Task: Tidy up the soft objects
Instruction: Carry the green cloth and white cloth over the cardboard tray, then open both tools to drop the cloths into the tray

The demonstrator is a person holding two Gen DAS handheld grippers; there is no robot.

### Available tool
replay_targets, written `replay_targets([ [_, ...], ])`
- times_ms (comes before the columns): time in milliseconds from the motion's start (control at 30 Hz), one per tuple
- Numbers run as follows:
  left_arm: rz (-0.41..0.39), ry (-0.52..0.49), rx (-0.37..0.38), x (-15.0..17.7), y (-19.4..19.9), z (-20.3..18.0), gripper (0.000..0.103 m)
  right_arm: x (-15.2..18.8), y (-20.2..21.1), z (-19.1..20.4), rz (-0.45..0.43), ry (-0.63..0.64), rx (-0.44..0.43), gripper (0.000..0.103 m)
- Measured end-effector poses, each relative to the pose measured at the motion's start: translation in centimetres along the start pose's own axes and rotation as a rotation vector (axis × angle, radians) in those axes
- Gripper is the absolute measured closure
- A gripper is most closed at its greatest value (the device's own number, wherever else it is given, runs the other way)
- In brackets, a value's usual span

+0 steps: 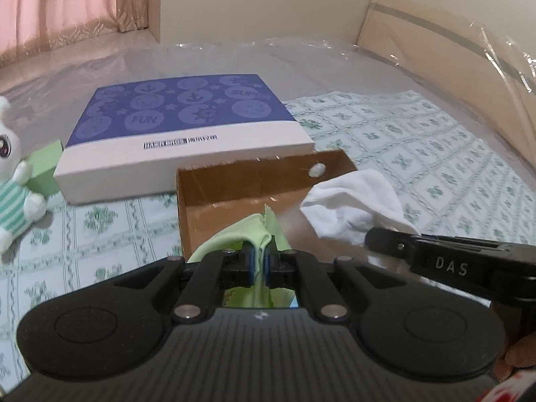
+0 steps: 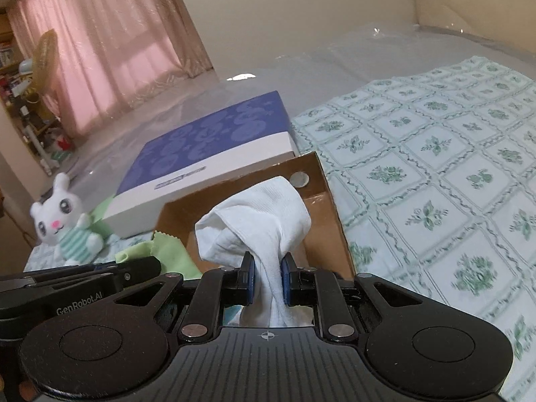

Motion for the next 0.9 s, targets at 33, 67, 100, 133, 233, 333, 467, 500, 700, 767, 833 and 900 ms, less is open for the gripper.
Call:
replay_targets([
  [33, 0.000, 0.003, -0.008, -0.3, -0.6, 0.1, 0.099, -0.3, -0.7, -0.2, 0.002, -0.003, 0.002, 0.087],
  [67, 0.002, 0.009, -0.012, -0.7, -1.2, 0.2, 0.099, -0.5, -1.3, -0.4, 0.001, -0.008, 0.005, 0.087],
  [100, 0.002, 0.015, -0.014, -1.0, -1.7, 0.3, 0.098, -0.7, -1.9, -0.7, 0.003, -0.013, 0.012, 0.087],
  [133, 0.002, 0.019, -0.016, -1.2, -2.2, 0.4, 0.098, -0.9, -2.3, -0.8, 0.003, -0.016, 0.016, 0.087],
  [233, 0.007, 0.024, 0.003, -1.5, -3.5, 0.5, 0.095, -1.3, -3.3, -1.2, -0.011, -0.032, 0.015, 0.082],
  [333, 0.022, 0.056, 0.001, -1.6, -4.6, 1.0, 0.072, -1.6, -4.1, -0.9, -0.011, 0.004, 0.015, 0.048],
  [467, 0.025, 0.052, -0.005, -1.3, -4.6, 1.7, 0.063, -1.3, -3.6, -0.7, -0.044, 0.067, 0.052, 0.041],
  [500, 0.024, 0.043, -0.014, -1.1, -4.4, 1.8, 0.063, -1.1, -3.4, -0.7, -0.041, 0.080, 0.047, 0.041],
  [700, 0.017, -0.001, -0.010, -0.3, -2.0, 1.4, 0.060, 0.1, -1.8, -0.1, -0.038, 0.143, 0.038, 0.041],
  [767, 0.022, 0.004, -0.001, 0.1, -1.1, 1.3, 0.059, 0.5, -1.0, 0.2, -0.030, 0.161, 0.035, 0.041],
  [833, 0.030, 0.006, 0.006, 0.6, 0.0, 1.1, 0.056, 1.0, -0.1, 0.5, -0.029, 0.170, 0.032, 0.041],
  [900, 0.031, -0.005, -0.004, 1.1, 1.1, 0.9, 0.056, 1.5, 0.9, 0.8, -0.026, 0.175, 0.026, 0.041],
])
Point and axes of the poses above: each gripper's, at about its wrist camera, not at the fingertips, and y roughly against the way its jaws point, z to its left, x to its underside, the point moved 8 cm from there along -y, roughly the way its jaws point, and after that the axes turned 14 degrees about y, right-handed, at the moved point
